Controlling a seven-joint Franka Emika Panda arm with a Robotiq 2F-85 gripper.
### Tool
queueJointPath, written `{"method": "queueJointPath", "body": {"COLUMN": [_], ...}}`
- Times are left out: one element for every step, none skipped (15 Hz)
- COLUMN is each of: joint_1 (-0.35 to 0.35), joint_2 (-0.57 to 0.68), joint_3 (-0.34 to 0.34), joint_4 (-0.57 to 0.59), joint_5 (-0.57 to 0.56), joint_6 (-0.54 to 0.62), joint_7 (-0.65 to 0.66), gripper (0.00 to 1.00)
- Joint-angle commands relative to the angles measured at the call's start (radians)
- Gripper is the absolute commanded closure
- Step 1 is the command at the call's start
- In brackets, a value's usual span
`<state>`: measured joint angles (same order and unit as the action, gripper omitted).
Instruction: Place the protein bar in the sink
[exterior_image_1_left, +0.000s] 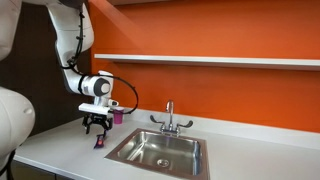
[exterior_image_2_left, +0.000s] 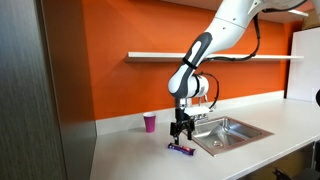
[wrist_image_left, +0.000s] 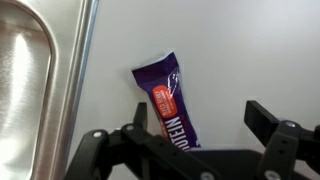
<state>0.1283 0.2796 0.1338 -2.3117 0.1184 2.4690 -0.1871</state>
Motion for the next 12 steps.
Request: {"method": "queueJointPath", "body": {"joint_1": [-0.017, -0.017, -0.015, -0.014, -0.013, -0.014, -0.015, -0.009, -0.010, -0.011, -0.005, -0.010], "joint_2": [0.013, 0.015, 0.018, 0.021, 0.023, 0.025, 0.025, 0.024, 0.025, 0.028, 0.030, 0.033], "joint_3": [0.015, 0.017, 0.017, 0.017, 0.017, 0.018, 0.019, 0.013, 0.015, 0.015, 0.009, 0.014], "joint_4": [0.030, 0.033, 0.034, 0.035, 0.036, 0.038, 0.040, 0.037, 0.037, 0.040, 0.039, 0.040], "joint_5": [-0.043, -0.047, -0.058, -0.065, -0.074, -0.076, -0.074, -0.089, -0.087, -0.088, -0.102, -0.093], "joint_6": [-0.050, -0.050, -0.041, -0.031, -0.024, -0.018, -0.010, 0.006, 0.022, 0.031, 0.050, 0.060], "joint_7": [-0.077, -0.091, -0.095, -0.101, -0.102, -0.104, -0.105, -0.087, -0.087, -0.088, -0.069, -0.078], "gripper": [0.00, 0.00, 0.00, 0.00, 0.00, 0.00, 0.00, 0.00, 0.00, 0.00, 0.00, 0.00]}}
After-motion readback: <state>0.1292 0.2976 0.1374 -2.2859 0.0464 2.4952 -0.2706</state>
